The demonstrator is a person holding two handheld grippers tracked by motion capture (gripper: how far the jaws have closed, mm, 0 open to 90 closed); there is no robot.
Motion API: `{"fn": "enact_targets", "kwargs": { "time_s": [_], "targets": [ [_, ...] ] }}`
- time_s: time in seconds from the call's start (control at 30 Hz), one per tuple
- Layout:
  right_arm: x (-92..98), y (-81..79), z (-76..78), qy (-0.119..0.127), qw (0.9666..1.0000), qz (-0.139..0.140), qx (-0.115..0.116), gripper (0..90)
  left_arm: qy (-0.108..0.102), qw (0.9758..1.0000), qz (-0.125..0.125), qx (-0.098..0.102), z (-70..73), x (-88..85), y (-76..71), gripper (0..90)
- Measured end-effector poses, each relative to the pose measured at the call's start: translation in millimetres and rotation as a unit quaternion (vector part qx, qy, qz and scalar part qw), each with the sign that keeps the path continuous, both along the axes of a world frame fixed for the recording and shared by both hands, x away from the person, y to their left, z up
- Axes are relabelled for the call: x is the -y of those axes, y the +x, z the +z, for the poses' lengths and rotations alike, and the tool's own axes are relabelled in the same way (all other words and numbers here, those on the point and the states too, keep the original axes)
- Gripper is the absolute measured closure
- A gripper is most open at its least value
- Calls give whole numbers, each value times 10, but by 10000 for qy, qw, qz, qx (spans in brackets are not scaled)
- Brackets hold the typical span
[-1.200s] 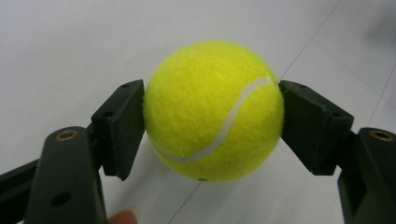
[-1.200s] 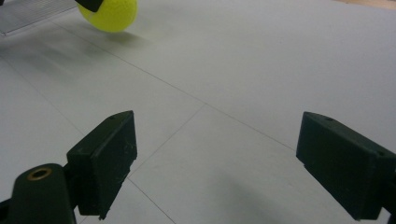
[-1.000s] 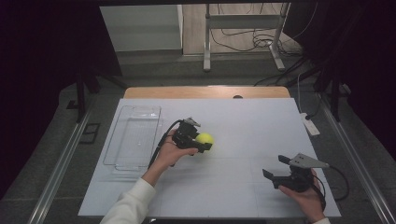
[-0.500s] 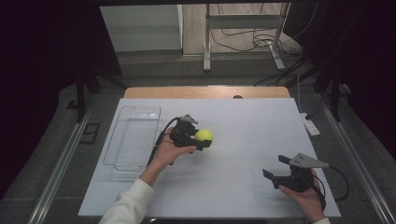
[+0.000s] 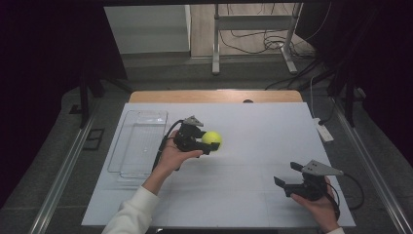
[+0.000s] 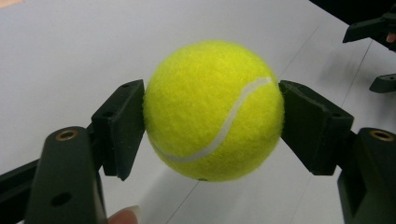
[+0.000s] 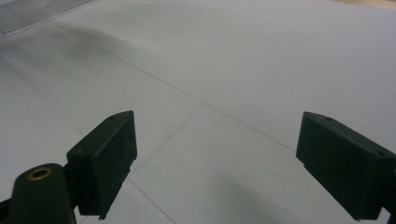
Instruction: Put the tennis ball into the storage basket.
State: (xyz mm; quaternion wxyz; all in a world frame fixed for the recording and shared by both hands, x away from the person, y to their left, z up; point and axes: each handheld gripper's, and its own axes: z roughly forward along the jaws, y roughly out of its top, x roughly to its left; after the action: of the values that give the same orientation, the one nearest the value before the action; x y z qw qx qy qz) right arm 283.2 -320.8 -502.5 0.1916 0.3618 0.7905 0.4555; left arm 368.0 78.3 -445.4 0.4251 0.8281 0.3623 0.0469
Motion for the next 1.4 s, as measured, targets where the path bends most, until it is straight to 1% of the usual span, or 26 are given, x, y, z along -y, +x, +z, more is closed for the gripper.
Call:
{"fn": "enact_targets", "kwargs": {
  "time_s": [0.67, 1.0, 1.4],
  "targets": [
    [1, -2, 2, 7, 10000, -6, 7, 130, -224, 9993, 89, 288, 158, -87, -66, 278],
    [2, -2, 3, 9, 10000, -8, 18, 130, -286, 9988, 142, 359, 199, -119, -83, 278],
    [2, -4, 4, 5, 10000, -6, 19, 130, -425, 9976, 213, 510, 276, -181, -118, 278]
  ]
}}
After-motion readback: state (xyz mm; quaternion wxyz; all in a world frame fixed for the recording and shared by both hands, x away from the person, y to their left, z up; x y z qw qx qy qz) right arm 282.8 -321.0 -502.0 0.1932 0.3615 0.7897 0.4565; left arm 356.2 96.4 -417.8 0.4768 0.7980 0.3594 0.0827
